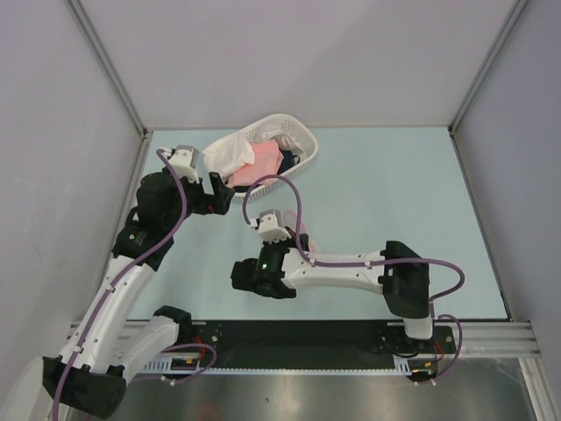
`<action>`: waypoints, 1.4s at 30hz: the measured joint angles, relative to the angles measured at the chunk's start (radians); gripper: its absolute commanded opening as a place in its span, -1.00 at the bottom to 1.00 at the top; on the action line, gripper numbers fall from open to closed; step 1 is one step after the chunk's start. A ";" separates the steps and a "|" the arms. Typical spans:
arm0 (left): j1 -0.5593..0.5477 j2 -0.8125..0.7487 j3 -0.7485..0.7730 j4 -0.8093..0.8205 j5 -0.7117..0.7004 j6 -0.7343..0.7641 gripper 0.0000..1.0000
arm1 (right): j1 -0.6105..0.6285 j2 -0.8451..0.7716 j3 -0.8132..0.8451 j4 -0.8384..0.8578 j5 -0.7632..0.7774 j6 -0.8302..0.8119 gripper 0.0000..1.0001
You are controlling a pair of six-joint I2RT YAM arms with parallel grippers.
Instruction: Unzip the laundry bag and remove the bra
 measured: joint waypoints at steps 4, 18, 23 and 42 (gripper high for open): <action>0.002 0.000 0.000 0.000 0.000 0.000 0.99 | -0.015 -0.039 -0.014 -0.004 0.042 -0.031 -0.99; 0.002 0.000 0.000 0.000 0.002 0.000 0.99 | -0.063 -0.088 -0.126 -0.011 0.164 -0.122 -0.94; 0.003 0.000 0.000 0.000 0.002 0.000 1.00 | -0.025 -0.087 -0.128 -0.011 0.152 -0.142 -0.04; 0.014 -0.003 -0.007 0.003 0.026 0.000 1.00 | 0.124 -0.138 -0.018 -0.010 -0.038 -0.181 0.64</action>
